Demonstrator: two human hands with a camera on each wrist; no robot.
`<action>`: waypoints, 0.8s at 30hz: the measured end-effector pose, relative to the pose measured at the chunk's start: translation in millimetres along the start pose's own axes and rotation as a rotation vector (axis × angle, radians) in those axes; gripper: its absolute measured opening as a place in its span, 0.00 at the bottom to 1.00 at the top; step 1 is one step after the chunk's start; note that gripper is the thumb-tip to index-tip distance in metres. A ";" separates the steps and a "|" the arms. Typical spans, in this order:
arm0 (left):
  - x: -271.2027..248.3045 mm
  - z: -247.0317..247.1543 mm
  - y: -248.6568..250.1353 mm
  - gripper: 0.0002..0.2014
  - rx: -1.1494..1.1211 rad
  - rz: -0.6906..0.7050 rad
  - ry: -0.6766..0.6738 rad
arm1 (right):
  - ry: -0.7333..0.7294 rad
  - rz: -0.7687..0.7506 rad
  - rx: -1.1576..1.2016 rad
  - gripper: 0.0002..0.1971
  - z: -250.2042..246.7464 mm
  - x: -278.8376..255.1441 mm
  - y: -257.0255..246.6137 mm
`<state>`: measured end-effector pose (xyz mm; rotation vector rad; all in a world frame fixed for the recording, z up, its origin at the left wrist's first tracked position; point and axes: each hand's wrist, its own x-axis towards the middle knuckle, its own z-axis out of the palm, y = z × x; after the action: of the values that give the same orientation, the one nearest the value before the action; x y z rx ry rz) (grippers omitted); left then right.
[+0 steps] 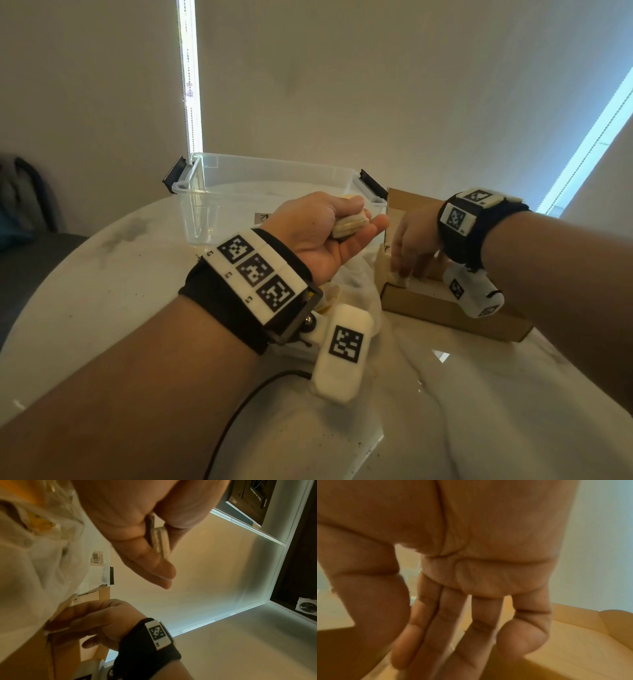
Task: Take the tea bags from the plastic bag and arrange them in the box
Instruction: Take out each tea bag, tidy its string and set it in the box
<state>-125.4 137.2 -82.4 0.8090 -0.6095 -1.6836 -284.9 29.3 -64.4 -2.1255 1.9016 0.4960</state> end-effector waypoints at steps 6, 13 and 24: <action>-0.4 0.0 -3.5 0.06 0.076 -0.015 0.017 | -0.002 -0.054 -0.077 0.11 3.7 -5.4 -5.9; -4.7 6.0 -0.5 0.21 -0.072 -0.032 -0.005 | 0.219 -0.138 0.281 0.04 -33.0 -37.4 8.7; -6.4 17.7 -20.9 0.16 0.095 -0.053 0.075 | 0.018 -0.119 -0.338 0.20 40.0 -55.5 14.6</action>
<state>-151.0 148.4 -85.6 0.9588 -0.6245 -1.6746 -308.0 94.0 -77.6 -2.4392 1.7902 0.8250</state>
